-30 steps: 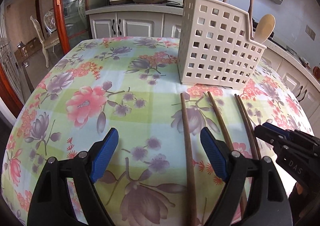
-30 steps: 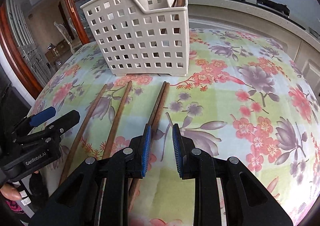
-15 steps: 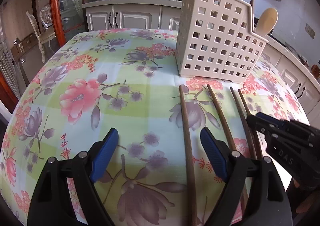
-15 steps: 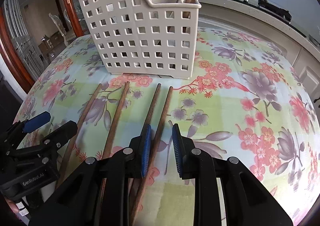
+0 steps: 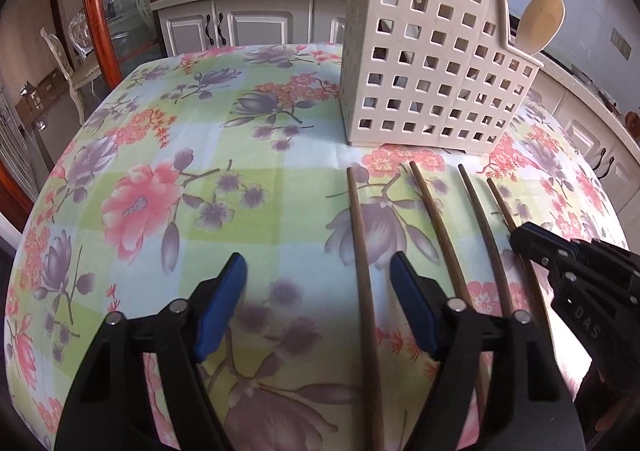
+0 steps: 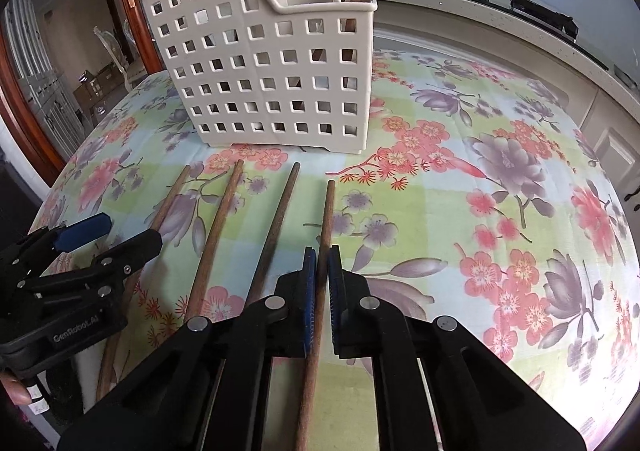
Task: Organize utensils
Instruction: 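Close the right tool on a brown chopstick while the left tool closes on another chopstick, then lift both held chopsticks upright and carry them toward the white caddy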
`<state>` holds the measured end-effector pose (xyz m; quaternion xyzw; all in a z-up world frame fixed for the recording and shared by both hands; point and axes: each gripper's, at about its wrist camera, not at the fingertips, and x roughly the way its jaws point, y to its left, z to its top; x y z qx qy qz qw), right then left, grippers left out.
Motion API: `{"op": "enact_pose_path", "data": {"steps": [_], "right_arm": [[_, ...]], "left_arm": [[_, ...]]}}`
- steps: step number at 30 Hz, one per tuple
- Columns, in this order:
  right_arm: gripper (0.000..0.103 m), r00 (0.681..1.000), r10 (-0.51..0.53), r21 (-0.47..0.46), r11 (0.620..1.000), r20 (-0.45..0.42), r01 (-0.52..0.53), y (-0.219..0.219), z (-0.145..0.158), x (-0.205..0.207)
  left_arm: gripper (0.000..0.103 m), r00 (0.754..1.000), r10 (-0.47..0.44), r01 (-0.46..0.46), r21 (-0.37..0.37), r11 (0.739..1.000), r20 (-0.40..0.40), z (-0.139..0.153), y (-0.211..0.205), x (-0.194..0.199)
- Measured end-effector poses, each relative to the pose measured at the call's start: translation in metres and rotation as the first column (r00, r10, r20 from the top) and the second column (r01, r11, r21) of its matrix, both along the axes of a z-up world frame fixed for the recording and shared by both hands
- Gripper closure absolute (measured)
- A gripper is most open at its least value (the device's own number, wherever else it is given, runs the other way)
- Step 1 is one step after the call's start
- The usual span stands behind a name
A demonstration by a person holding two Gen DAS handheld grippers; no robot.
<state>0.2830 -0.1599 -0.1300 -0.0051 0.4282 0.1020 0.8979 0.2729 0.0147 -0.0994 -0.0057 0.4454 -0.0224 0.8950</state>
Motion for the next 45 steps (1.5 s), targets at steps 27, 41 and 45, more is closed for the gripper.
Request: {"op": "enact_pose_path", "data": {"steps": [27,41,45], "right_arm": [[0.097,0.999,0.029,-0.013,0.999,0.033,-0.029,-0.001,0.0,-0.006],[0.097,0.985,0.044,0.061,0.997,0.164,-0.055,-0.008,0.035,-0.031],[0.097,0.973,0.05,0.071,0.995,0.226,-0.068,-0.011,0.053,-0.044]], "left_arm": [[0.097,0.997,-0.076,0.074,0.06,0.995,0.029,0.0,-0.024,-0.002],[0.097,0.989,-0.048,0.044,0.033,0.998,0.142,0.028,-0.019,-0.032],[0.097,0.977,-0.031,0.03,0.009,1.0,0.21,0.048,-0.014,-0.049]]}}
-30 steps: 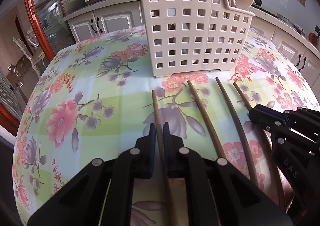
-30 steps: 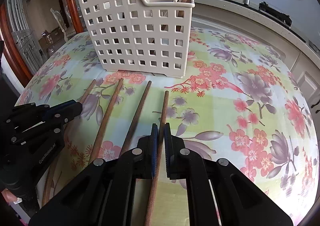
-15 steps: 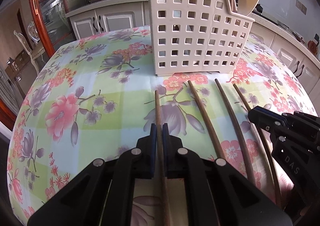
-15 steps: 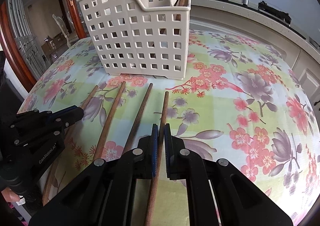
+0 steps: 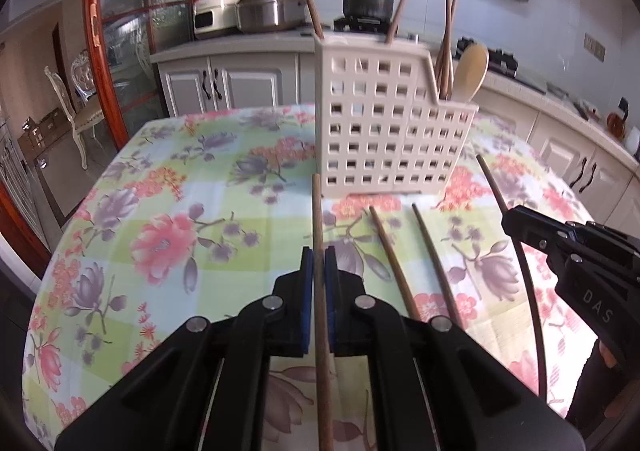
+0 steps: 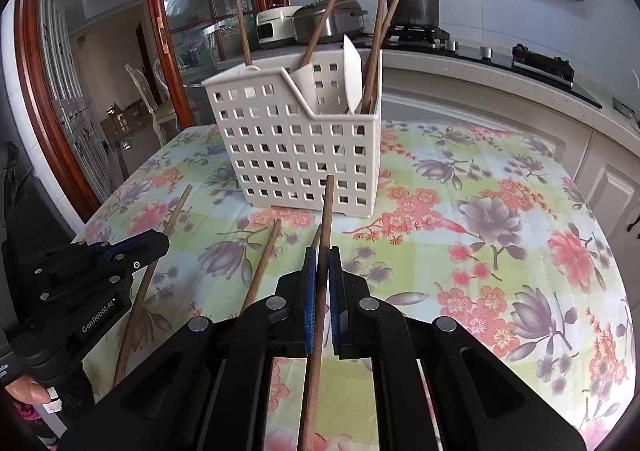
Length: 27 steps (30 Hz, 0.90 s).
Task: Organize utensils
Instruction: 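Lift both held chopsticks upright and carry them toward the white caddy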
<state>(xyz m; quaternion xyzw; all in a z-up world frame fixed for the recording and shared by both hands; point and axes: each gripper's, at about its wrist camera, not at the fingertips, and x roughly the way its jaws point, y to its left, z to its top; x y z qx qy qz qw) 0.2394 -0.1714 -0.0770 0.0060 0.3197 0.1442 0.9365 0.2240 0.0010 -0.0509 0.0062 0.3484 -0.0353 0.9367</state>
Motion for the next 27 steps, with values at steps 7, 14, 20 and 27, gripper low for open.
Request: {"op": "enact_pose_path", "data": {"steps": [7,14,20,27], "right_arm": [[0.097,0.994,0.026,0.025,0.999,0.108,-0.029,-0.006,0.029,-0.028],[0.097,0.981,0.031,0.03,0.999,0.192,-0.037,-0.011,0.051,-0.054],[0.097,0.971,0.035,0.032,0.999,0.238,-0.044,-0.013,0.063,-0.07],[0.097,0.962,0.029,0.034,0.999,0.271,-0.04,-0.017,0.07,-0.083]], "left_arm": [[0.097,0.993,0.029,-0.025,-0.034,0.999,0.116,0.031,0.01,-0.031],[0.097,0.983,0.016,-0.007,-0.047,0.999,0.181,0.049,0.007,-0.052],[0.097,0.972,0.016,-0.004,-0.053,0.999,0.236,0.066,0.006,-0.07],[0.097,0.957,0.028,-0.012,-0.055,0.998,0.29,0.082,0.009,-0.088]]}}
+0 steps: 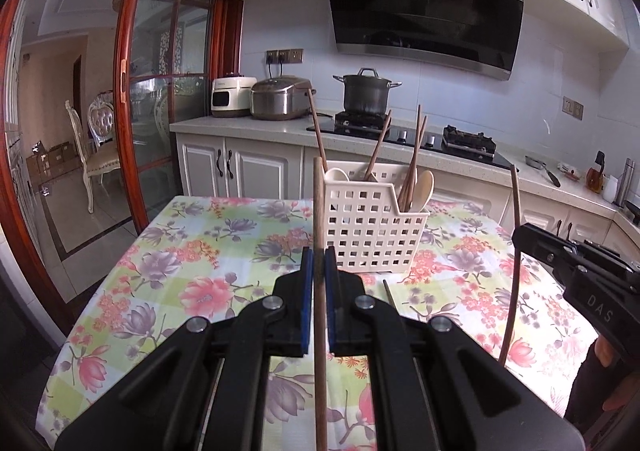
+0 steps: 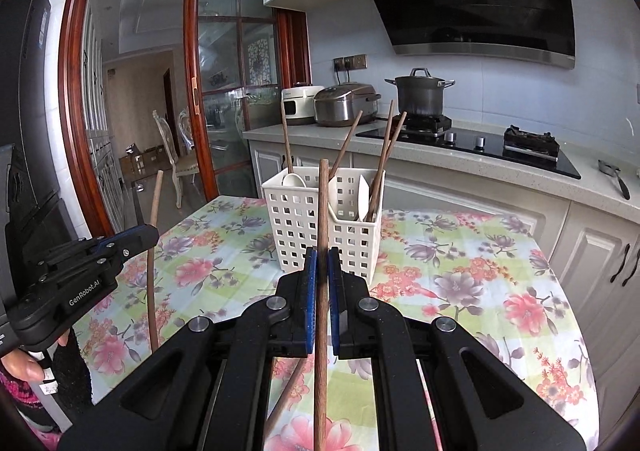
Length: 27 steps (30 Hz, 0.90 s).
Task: Organize utensils
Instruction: 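Lift both held chopsticks upright and carry them toward the white caddy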
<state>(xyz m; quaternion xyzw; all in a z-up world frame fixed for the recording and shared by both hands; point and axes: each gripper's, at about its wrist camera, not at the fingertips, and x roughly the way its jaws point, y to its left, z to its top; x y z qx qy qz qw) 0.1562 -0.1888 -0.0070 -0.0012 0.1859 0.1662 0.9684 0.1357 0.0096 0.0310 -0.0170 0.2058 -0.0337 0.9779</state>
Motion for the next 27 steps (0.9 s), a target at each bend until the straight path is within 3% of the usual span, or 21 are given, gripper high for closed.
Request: {"op": "enact_pose_path", "data": {"steps": [27], "right_arm": [[0.097,0.996,0.004,0.008,1.0,0.084,-0.005,-0.005,0.017,-0.039]], "left_arm": [[0.097,0.996,-0.023,0.021,0.027,0.999,0.09,0.017,-0.009,-0.04]]}}
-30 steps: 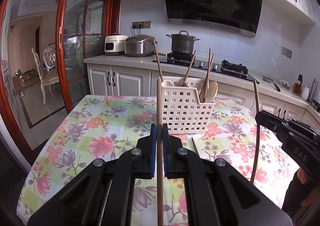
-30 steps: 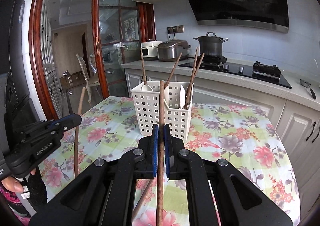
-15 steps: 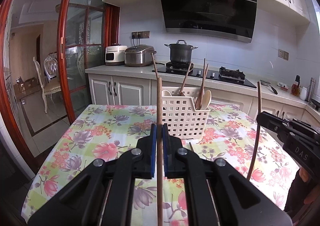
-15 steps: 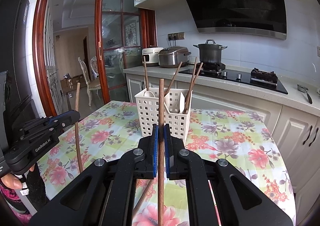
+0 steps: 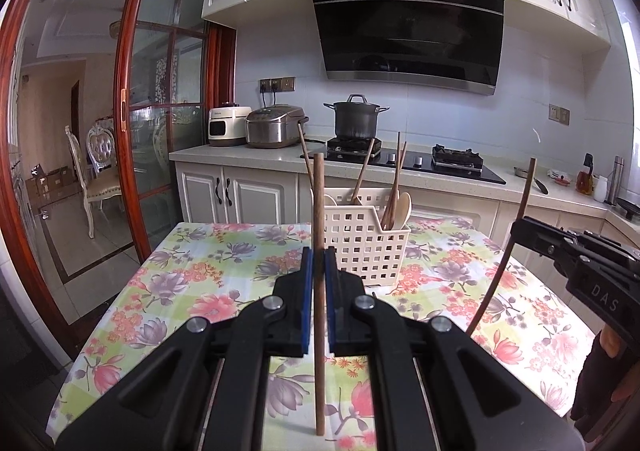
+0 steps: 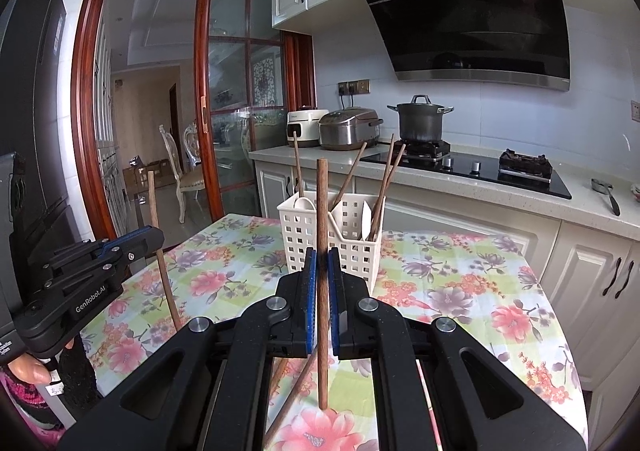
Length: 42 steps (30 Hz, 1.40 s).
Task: Organize utensils
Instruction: 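Lift both held chopsticks upright and carry them toward the white caddy, then lower both chopsticks into the caddy and open both tools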
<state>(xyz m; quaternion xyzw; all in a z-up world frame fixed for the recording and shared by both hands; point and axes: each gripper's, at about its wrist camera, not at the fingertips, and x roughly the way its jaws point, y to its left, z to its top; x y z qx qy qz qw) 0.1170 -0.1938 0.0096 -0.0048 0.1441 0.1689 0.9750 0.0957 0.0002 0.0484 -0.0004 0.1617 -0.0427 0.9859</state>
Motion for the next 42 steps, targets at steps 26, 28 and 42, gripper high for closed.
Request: {"op": "enact_pose_path", "data": {"steps": [26,28,42], "right_arm": [[0.097,0.999,-0.034,0.094,0.995,0.03,0.031,0.004,0.107,0.128],[0.097,0.999,-0.039,0.106,0.994,0.024,0.037,0.003,0.115,0.141],[0.097,0.993,-0.119,0.125,0.985,-0.016,0.12,0.014,0.122,0.219]], "left_arm": [[0.097,0.999,-0.036,0.036,-0.035,0.999,0.013,0.126,-0.013,0.142],[0.097,0.999,-0.038,0.039,-0.045,0.998,0.014,0.139,-0.014,0.153],[0.097,0.999,0.018,-0.023,-0.091,0.996,-0.052,0.15,-0.021,0.248]]}}
